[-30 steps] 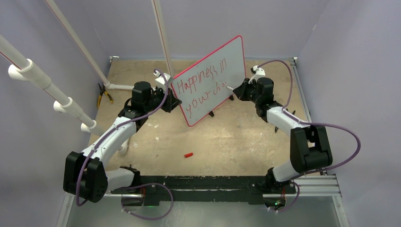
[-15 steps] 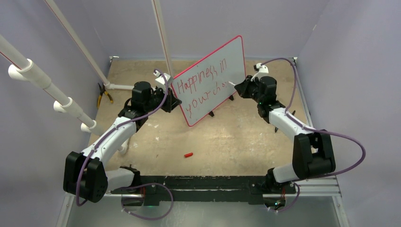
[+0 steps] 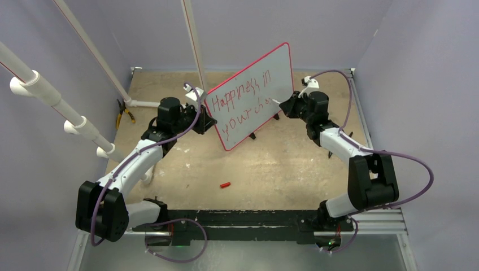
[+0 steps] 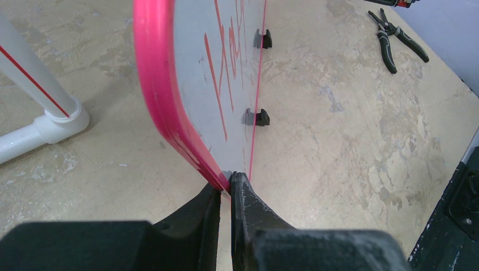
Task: Write a sentence on the whiteboard
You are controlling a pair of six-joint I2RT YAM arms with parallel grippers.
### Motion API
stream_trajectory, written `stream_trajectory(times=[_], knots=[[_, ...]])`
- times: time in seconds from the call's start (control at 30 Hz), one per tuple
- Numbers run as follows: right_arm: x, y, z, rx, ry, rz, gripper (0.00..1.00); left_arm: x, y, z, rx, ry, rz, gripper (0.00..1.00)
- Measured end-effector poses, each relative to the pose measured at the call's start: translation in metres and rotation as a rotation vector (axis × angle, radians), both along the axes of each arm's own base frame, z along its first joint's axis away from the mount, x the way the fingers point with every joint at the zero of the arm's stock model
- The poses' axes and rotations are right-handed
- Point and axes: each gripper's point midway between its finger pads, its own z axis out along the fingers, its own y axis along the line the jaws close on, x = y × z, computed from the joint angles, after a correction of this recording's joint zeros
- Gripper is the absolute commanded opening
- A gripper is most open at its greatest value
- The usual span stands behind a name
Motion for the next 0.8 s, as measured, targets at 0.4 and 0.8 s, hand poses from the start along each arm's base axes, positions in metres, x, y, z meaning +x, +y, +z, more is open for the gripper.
stream_trajectory(times=[0.4, 0.8], knots=[[0.003, 0.001, -0.006, 0.000, 0.007, 0.004, 0.00, 0.000, 0.000, 0.000, 0.000, 0.000, 0.000, 0.00], [0.006, 0.002, -0.012, 0.000, 0.011, 0.007, 0.00, 0.000, 0.000, 0.000, 0.000, 0.000, 0.000, 0.00]])
